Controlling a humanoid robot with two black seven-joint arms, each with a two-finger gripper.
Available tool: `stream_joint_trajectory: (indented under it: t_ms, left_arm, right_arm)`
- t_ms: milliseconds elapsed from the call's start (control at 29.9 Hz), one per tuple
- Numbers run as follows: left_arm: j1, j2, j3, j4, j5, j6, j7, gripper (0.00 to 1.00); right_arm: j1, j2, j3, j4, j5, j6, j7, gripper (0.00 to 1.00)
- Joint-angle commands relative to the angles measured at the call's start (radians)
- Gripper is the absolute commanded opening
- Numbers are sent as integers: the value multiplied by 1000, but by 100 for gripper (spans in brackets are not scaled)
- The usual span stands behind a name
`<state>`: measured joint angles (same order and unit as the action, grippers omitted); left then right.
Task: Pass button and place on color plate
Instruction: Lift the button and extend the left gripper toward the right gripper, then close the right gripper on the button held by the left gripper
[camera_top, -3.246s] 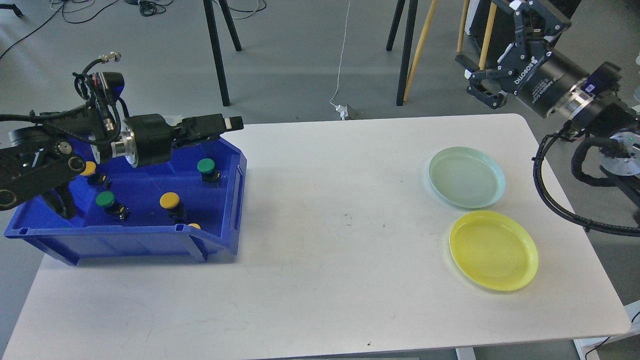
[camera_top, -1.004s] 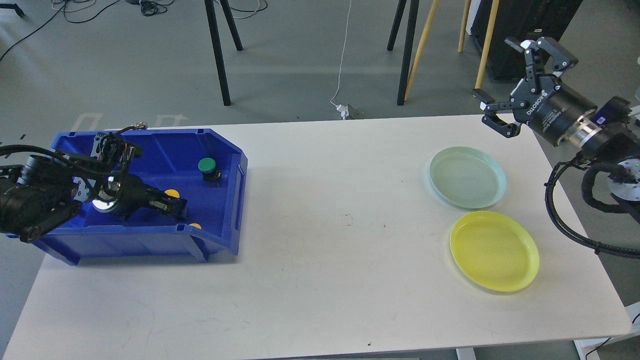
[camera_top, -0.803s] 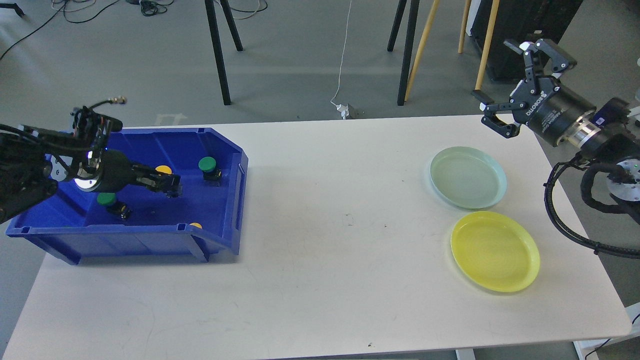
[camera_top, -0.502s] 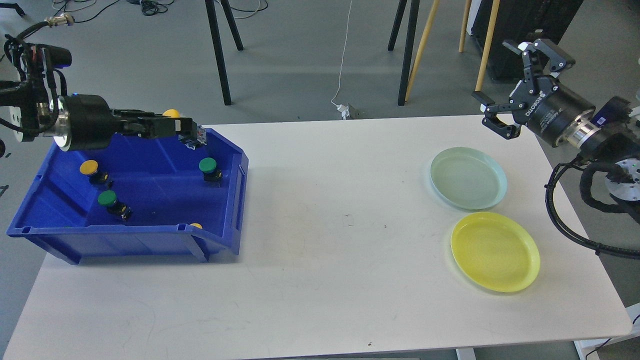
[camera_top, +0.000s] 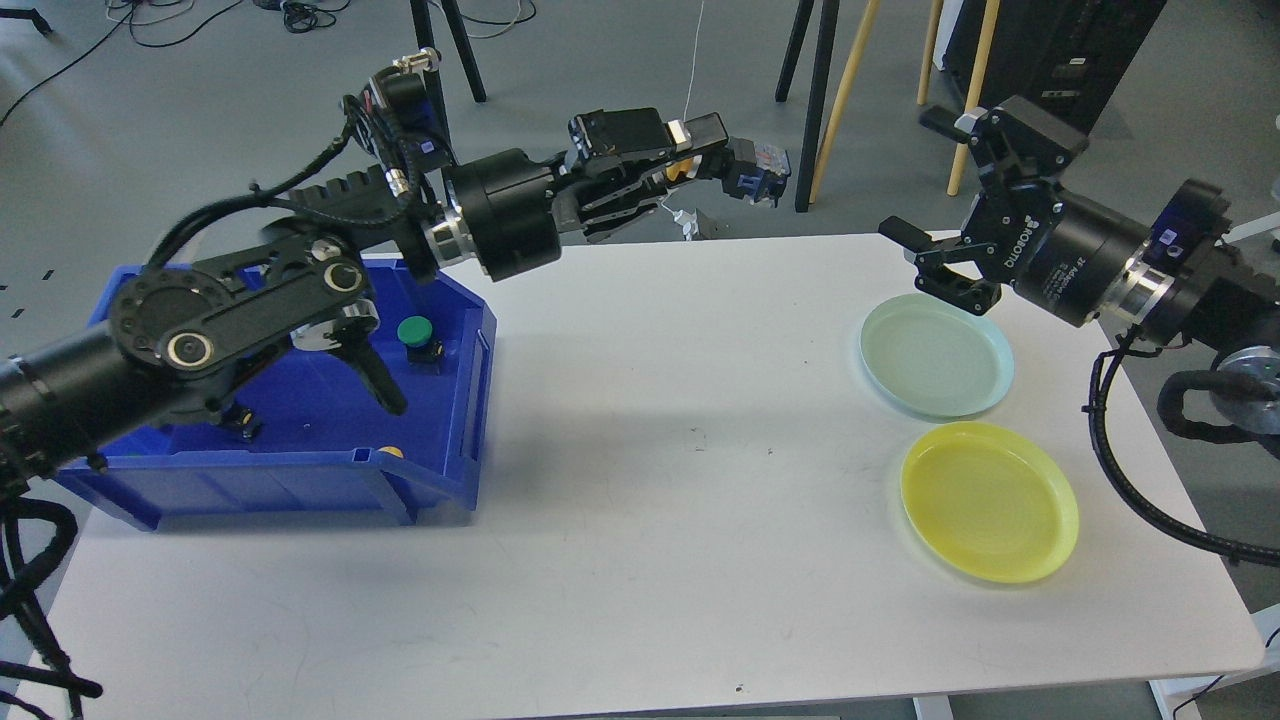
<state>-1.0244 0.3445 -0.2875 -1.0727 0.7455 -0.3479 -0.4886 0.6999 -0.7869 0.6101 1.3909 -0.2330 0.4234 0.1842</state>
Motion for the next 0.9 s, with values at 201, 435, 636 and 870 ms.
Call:
stream_joint_trajectory:
  t_ms: [201,435,636,870]
  left_arm:
    - [12,-110,-10,105,-1,4,0,10]
    - [10,-113,-10,106,-1,4,0,10]
    - [12,-113,-9,106,-1,4,0,10]
    - [10,-113,-10,106,-1,4,0,10]
  right_arm:
    - [-10,72,-26,8,12,40,-2,99]
    - [-5,140,-24,-7,23,9,0,98]
    - [9,175,-16,-32,78,-37,0,96]
    - [7,198,-13,-43,78,-52,1,85]
